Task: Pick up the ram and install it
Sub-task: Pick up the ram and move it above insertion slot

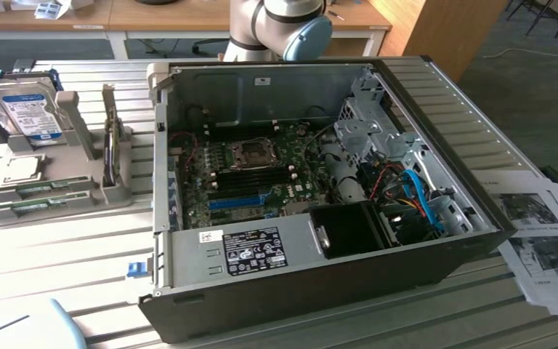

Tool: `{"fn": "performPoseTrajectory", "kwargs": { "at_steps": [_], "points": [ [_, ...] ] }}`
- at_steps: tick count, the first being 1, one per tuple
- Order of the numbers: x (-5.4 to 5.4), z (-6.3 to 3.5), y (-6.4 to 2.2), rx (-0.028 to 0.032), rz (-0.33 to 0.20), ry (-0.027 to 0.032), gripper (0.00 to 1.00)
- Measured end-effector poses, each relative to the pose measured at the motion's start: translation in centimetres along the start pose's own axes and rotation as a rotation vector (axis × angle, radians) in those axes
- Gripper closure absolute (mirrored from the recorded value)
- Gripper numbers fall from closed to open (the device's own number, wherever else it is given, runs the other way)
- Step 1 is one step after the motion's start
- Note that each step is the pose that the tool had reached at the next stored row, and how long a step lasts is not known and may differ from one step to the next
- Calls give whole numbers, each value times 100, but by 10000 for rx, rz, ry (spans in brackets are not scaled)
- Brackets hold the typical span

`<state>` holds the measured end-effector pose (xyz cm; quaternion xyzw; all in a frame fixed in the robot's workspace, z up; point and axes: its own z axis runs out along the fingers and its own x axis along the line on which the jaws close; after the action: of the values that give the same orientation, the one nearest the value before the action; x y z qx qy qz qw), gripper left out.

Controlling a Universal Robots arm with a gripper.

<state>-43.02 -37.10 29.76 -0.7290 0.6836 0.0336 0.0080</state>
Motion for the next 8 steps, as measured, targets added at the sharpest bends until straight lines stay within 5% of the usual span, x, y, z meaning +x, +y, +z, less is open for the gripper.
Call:
{"fn": "performPoseTrajectory", "kwargs": {
  "at_steps": [8],
  "points": [
    [7, 112, -4, -2, -1, 1, 91]
  ]
}}
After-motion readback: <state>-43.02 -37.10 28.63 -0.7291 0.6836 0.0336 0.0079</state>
